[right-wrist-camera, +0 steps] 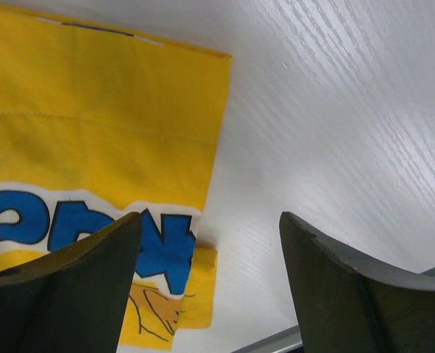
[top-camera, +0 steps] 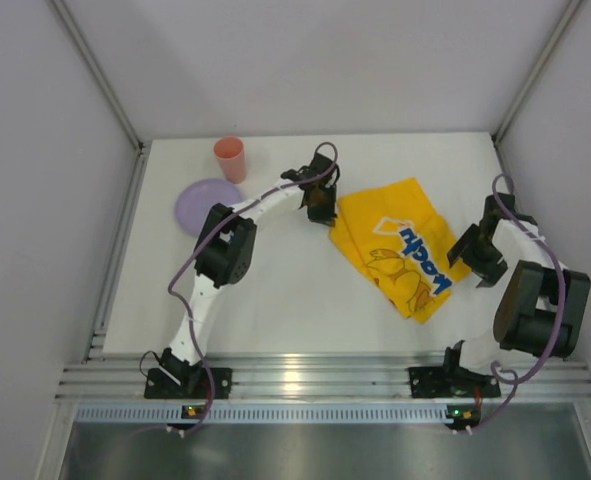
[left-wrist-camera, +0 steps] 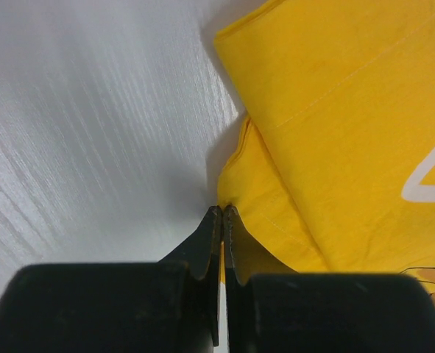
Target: Set the dinner table for one person
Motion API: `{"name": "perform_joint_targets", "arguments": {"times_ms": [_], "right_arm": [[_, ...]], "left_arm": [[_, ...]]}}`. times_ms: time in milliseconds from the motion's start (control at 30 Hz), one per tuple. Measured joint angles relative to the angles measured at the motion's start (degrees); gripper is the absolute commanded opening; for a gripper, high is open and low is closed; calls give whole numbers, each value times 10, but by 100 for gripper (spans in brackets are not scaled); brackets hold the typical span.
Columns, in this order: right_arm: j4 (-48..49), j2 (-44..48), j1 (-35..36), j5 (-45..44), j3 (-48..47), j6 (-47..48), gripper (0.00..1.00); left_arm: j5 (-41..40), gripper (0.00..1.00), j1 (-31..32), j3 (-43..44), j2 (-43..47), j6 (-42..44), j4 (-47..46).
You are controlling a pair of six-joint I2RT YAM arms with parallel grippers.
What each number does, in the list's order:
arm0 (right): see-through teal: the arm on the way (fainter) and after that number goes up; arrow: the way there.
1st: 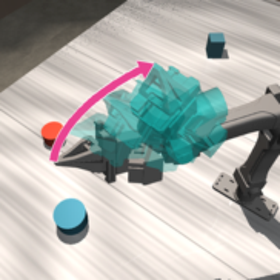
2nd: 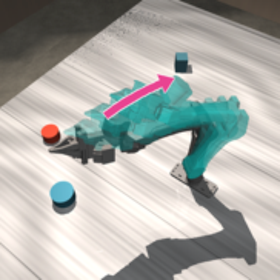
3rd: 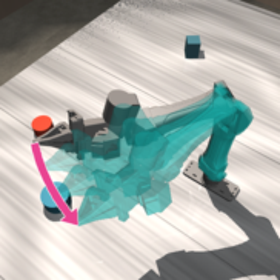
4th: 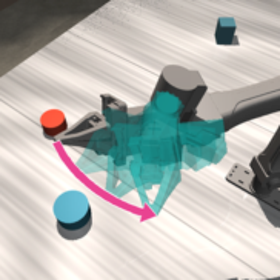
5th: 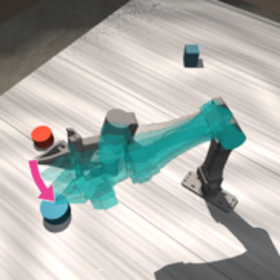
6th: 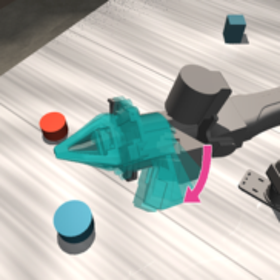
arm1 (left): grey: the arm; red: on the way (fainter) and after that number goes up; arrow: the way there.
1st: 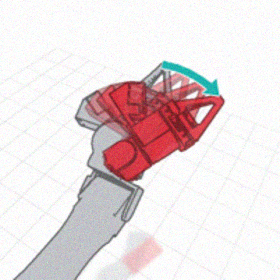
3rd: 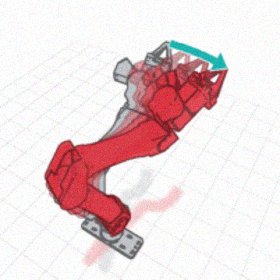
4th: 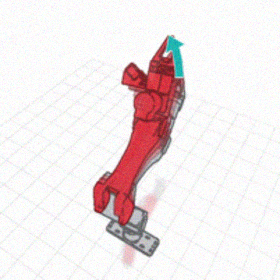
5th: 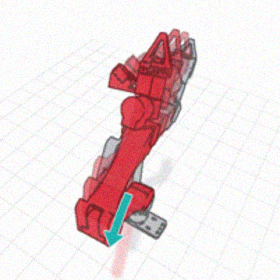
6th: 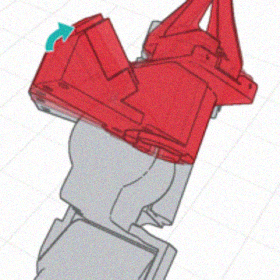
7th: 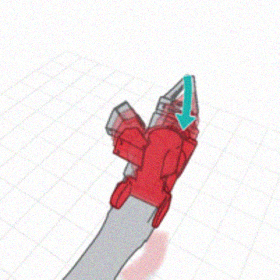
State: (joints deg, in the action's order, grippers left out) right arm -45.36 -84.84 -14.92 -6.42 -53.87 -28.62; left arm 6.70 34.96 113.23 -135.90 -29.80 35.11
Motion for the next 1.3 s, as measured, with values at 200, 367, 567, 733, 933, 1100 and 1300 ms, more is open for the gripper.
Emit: {"name": "perform_joint_targets", "arguments": {"times_ms": [200,367,567,733,933,1100,1300], "right_arm": [[41,-59,0,-9,-1,1,66],[66,-96,-1,5,-15,-5,53],[60,-122,14,7,-44,-10,22],[56,-143,26,10,-70,-13,0],[49,-155,26,12,-87,-5,0],[49,-156,10,14,-88,1,0],[48,-129,-57,8,-55,0,0]], "left_arm": [[7,0,0,7,1,16,30],[13,0,-1,2,7,29,46],[15,0,0,-10,16,43,61],[16,0,0,-10,16,45,65],[13,0,-2,-10,17,50,71],[-8,0,-12,-10,23,64,96],[-46,0,-71,-43,48,86,120]]}}
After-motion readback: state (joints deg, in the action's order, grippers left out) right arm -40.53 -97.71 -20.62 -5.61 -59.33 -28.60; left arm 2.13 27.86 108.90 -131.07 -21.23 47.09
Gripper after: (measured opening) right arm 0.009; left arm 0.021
